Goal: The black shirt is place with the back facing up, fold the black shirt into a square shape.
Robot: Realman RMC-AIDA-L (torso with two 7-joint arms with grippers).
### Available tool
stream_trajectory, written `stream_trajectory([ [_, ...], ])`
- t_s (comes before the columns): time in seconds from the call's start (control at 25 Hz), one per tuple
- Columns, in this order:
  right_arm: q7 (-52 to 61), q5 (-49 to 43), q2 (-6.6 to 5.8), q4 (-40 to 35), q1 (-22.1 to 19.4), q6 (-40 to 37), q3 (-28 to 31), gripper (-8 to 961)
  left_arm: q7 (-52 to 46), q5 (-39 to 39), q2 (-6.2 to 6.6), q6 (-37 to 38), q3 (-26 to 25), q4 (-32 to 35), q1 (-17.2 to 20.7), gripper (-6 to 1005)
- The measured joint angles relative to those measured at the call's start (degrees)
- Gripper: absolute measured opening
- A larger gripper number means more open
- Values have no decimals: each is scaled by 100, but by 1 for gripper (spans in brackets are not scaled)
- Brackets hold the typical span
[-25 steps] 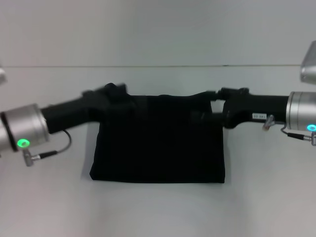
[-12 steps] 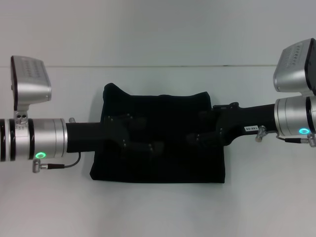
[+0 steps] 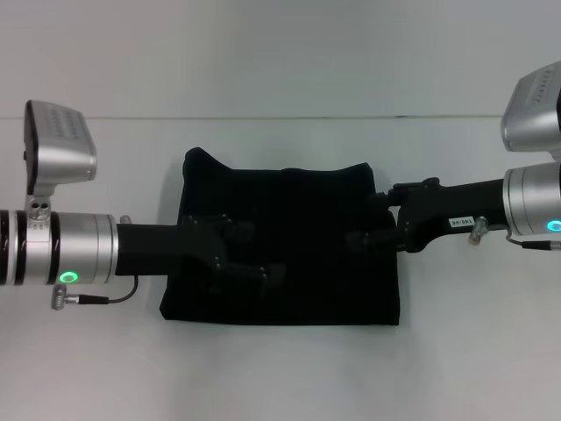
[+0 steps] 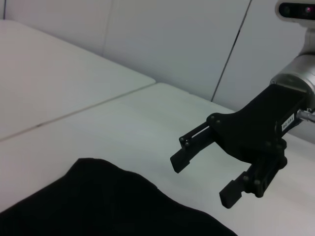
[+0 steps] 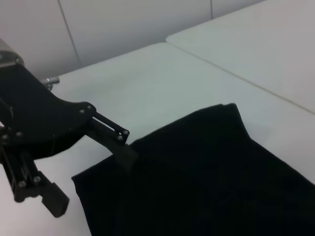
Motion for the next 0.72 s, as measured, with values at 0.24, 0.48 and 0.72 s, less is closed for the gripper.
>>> stream_trajectory([
  [0.24,3,-36,5,30,-13,35,68,856,-136,1,5,103,-41,18,-34,950],
  [0.48,60,-145,3,6,19,-54,115,856,-221,33,32,162,56,24,-98,950],
  [0.72,42,-123,-12,2,21,-63,171,856,-261,5,6,205,38,27,-88,950],
])
